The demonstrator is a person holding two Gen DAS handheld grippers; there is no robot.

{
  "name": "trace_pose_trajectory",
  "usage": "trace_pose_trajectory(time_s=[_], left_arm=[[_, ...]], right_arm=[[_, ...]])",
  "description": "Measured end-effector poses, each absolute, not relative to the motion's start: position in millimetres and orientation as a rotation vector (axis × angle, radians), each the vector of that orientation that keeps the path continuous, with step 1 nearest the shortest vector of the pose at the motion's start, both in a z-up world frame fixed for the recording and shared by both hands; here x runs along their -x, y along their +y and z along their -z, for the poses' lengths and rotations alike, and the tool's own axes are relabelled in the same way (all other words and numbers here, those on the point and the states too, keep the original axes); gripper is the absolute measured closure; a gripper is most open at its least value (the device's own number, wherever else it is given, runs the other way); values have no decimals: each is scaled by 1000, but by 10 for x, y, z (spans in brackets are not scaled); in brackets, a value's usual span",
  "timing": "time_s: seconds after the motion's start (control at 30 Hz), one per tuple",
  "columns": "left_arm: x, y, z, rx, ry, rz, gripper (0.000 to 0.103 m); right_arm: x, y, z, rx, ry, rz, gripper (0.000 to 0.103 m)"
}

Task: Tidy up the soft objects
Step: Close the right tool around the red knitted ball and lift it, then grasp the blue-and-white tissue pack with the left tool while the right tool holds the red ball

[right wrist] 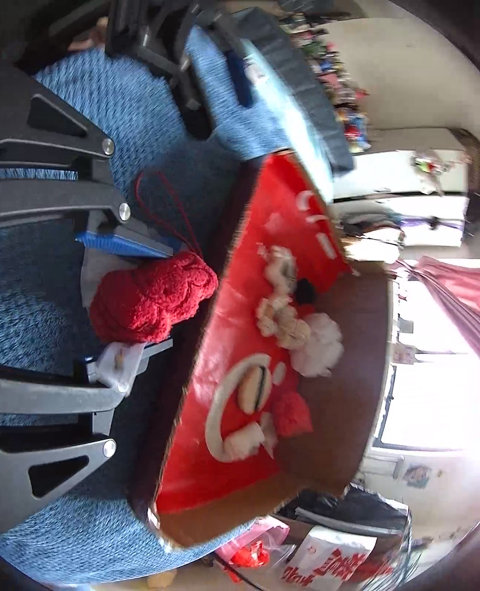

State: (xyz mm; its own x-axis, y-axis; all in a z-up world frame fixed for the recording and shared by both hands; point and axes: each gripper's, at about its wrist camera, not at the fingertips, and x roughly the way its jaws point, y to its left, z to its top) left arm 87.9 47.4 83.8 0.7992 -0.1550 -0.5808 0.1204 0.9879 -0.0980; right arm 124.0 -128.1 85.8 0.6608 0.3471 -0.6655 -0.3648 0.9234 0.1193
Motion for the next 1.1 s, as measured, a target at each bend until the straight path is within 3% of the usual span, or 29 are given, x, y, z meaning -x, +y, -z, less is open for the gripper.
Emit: trace_pose_trajectory(time_s=[0.17,0.53,0.6,0.67,0.83,0.93,1.1], left_arm=[[-894,399,-830,58,634,175,6],[-871,174,-725,18,666,226,6],[-863,159,-730,9,667,230,6],[-865,148,-734,3,671,233,6],[-914,108,-718,9,695,253,6],[-969,37,-716,0,713,271,6],[-1103,-119,-703,-32,749,311,6]], right_arm=[[-1059,-1694,-1048,-95,708,-330,60],[-1022,-2149,-621,-179,863,-162,55],[-1027,-2144,-614,-171,866,-163,46],[-1028,-2150,-613,-158,855,-160,28],[-1009,-2165,-618,-148,850,-162,25],[-1011,-2196,-621,-146,850,-168,17],[-1054,-2203,-630,-102,860,-184,16]])
